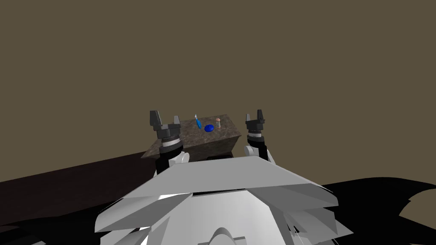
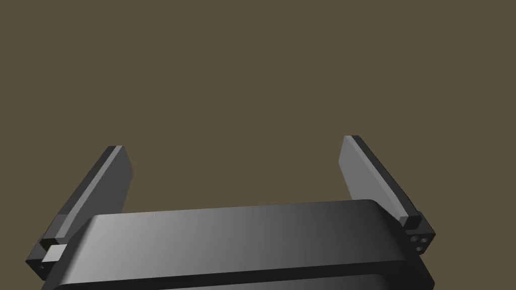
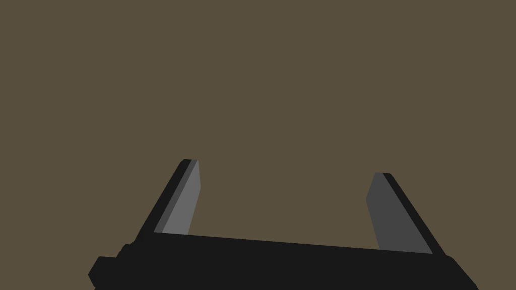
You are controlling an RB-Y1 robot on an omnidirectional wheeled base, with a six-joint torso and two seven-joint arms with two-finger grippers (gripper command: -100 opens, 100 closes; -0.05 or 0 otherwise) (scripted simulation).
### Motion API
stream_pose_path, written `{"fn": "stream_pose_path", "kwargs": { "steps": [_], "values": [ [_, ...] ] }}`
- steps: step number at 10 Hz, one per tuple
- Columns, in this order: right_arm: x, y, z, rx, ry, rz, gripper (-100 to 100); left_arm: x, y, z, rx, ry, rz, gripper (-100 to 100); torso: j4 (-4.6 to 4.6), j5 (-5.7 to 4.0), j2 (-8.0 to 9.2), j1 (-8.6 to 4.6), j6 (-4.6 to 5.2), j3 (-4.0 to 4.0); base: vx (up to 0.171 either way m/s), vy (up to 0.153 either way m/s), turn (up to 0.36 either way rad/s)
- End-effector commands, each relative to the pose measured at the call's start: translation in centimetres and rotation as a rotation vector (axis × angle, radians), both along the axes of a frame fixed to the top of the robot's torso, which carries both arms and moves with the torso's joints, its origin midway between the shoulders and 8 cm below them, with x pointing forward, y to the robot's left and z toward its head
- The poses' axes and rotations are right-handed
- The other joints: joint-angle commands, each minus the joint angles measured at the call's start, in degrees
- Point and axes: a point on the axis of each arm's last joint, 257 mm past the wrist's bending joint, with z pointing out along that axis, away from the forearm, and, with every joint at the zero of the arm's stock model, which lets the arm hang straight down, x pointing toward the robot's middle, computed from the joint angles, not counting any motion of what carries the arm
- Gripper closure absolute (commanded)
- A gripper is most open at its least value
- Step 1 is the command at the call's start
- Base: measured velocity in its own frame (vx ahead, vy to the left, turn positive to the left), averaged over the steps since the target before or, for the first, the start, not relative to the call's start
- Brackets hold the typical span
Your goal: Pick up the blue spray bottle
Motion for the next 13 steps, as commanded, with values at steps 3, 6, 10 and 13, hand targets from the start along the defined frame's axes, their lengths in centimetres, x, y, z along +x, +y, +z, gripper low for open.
{"fn": "stream_pose_path", "kwargs": {
  "steps": [3,6,10,13],
  "values": [
    [0.0,0.0,0.0,0.000,0.000,0.000,0,2.4,-1.4,-1.3,0.051,0.061,-0.043,-100,0.11,0.02,0.53,0.07,0.01,0.30,-0.140,0.010,-0.024],
    [0.0,0.0,0.0,0.000,0.000,0.000,0,5.3,-2.9,-2.7,0.095,0.132,-0.079,-100,0.10,0.00,0.46,-0.01,0.01,0.27,-0.113,-0.001,-0.042],
    [0.0,0.0,0.0,0.000,0.000,0.000,0,8.7,-4.5,-4.6,0.149,0.219,-0.113,-100,0.07,0.02,0.27,0.09,-0.01,0.17,-0.080,0.021,-0.049],
    [0.0,0.0,0.0,0.000,0.000,0.000,0,11.1,-5.6,-5.9,0.193,0.281,-0.132,-100,0.05,0.02,0.20,0.08,-0.01,0.12,-0.059,0.016,-0.050]
  ]
}}
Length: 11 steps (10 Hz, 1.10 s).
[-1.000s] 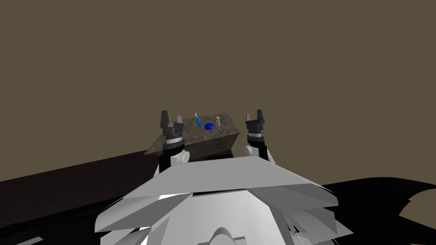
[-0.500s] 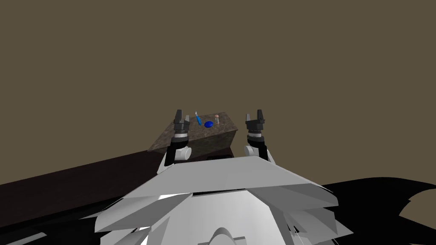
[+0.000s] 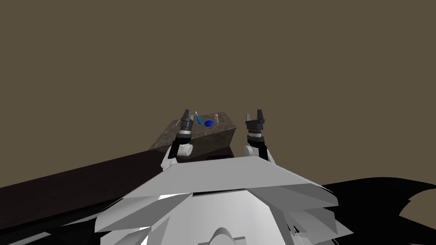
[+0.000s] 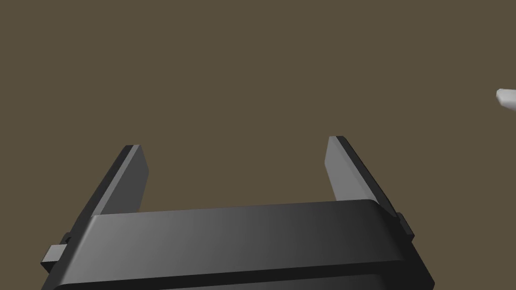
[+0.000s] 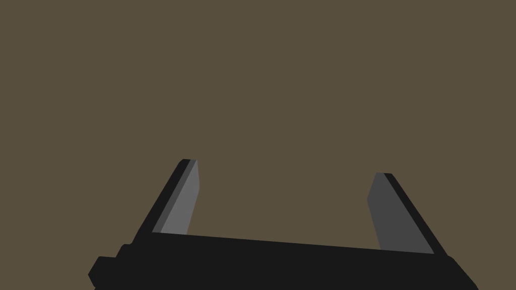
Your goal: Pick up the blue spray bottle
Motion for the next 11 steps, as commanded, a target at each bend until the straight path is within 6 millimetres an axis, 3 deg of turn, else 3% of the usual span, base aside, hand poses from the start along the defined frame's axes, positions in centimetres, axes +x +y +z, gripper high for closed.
{"fn": "stream_pose_path", "kwargs": {
  "steps": [1,10,11],
  "values": [
    [0.0,0.0,0.0,0.000,0.000,0.000,0,1.8,-0.7,-1.2,0.038,0.047,-0.010,-100,0.00,0.00,0.00,0.00,0.00,0.00,-0.059,0.010,-0.089],
    [0.0,0.0,0.0,0.000,0.000,0.000,0,8.8,-2.5,-6.3,0.226,0.247,-0.011,-100,-0.01,0.01,-0.08,0.03,-0.03,-0.04,-0.047,0.016,-0.059],
    [0.0,0.0,0.0,0.000,0.000,0.000,0,8.8,-2.5,-6.4,0.226,0.251,-0.011,-100,-0.02,0.01,-0.10,0.03,-0.01,-0.05,-0.031,0.016,-0.033]
  ]
}}
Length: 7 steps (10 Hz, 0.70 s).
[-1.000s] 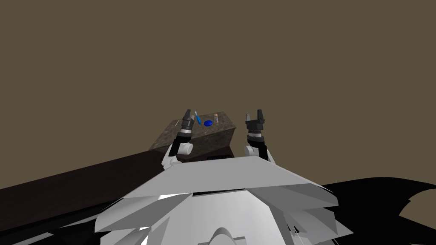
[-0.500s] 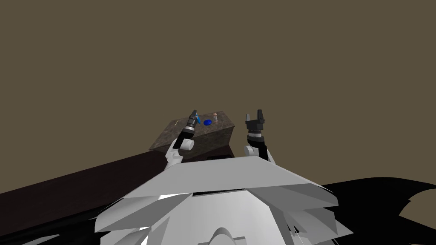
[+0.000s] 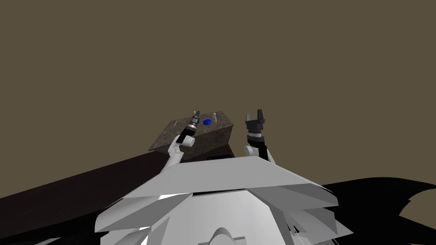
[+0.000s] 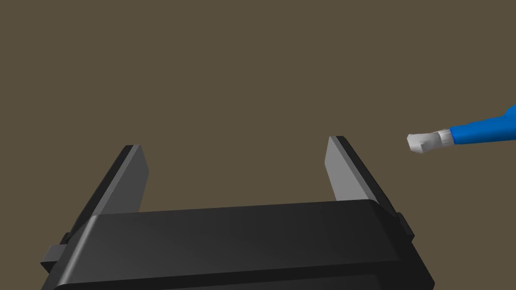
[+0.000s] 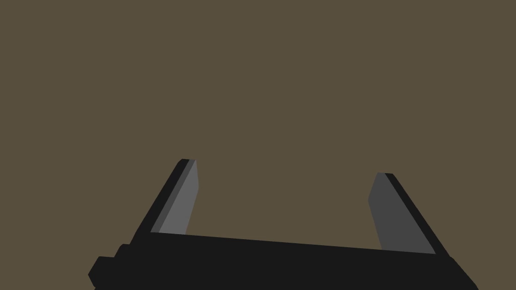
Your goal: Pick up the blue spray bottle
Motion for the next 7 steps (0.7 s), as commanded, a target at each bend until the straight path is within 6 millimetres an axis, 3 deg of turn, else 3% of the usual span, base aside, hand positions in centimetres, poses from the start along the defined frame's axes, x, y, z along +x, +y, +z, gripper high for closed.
{"fn": "stream_pose_path", "kwargs": {
  "steps": [1,2,7],
  "values": [
    [0.0,0.0,0.0,0.000,0.000,0.000,0,1.6,0.0,-1.3,0.054,0.044,0.008,-100,0.00,0.00,0.00,0.00,0.00,0.00,-0.043,0.015,-0.064],
    [0.0,0.0,0.0,0.000,0.000,0.000,0,1.7,0.0,-1.5,0.055,0.051,0.010,-100,0.00,0.00,0.03,0.00,0.02,0.01,-0.034,0.011,-0.044],
    [0.0,0.0,0.0,0.000,0.000,0.000,0,5.7,1.2,-5.4,0.213,0.177,0.052,-100,-0.01,0.00,-0.03,-0.01,-0.01,-0.02,-0.028,0.013,-0.068]
  ]
}}
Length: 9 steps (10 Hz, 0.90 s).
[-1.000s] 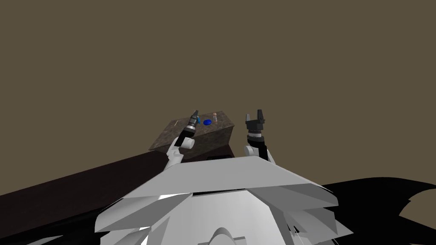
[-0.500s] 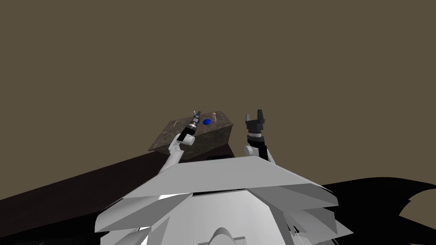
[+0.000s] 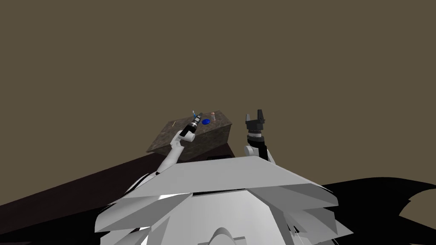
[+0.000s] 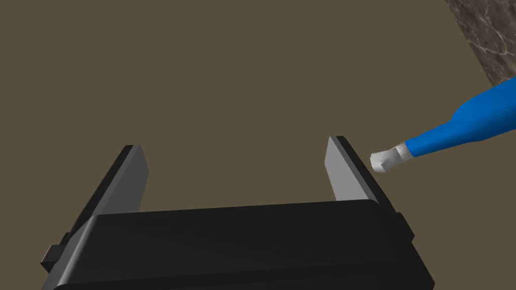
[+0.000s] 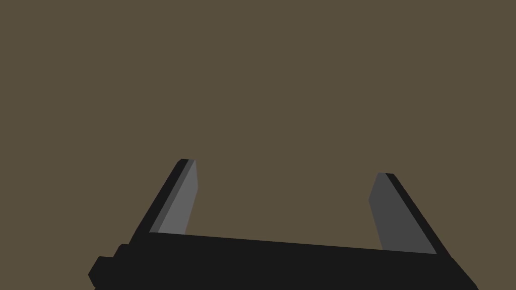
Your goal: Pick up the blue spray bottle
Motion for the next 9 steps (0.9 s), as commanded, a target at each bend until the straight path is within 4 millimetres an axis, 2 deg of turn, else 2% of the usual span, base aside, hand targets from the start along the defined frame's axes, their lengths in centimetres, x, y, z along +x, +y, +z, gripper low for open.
{"fn": "stream_pose_path", "kwargs": {
  "steps": [1,2,5,6,9],
  "values": [
    [0.0,0.0,0.0,0.000,0.000,0.000,0,0.7,0.4,-1.1,0.031,0.031,0.012,-100,0.00,0.00,0.00,0.00,0.00,0.00,-0.025,0.015,-0.041],
    [0.0,0.0,0.0,0.000,0.000,0.000,0,2.0,1.1,-2.2,0.087,0.068,0.029,-100,0.00,0.00,-0.02,0.00,-0.02,-0.01,-0.021,0.020,-0.099],
    [0.0,0.0,0.0,0.000,0.000,0.000,0,3.2,2.3,-4.0,0.147,0.124,0.056,-100,-0.01,0.00,-0.05,0.00,0.00,-0.03,-0.015,0.014,-0.058],
    [0.0,0.0,0.0,0.000,0.000,0.000,0,4.2,3.2,-4.6,0.204,0.155,0.074,-100,-0.01,0.00,-0.07,0.00,-0.03,-0.04,-0.014,0.011,-0.095],
    [0.0,0.0,0.0,0.000,0.000,0.000,0,5.4,5.1,-6.7,0.265,0.219,0.109,-100,-0.02,0.00,-0.09,-0.01,0.00,-0.05,-0.008,0.014,-0.065]
  ]
}}
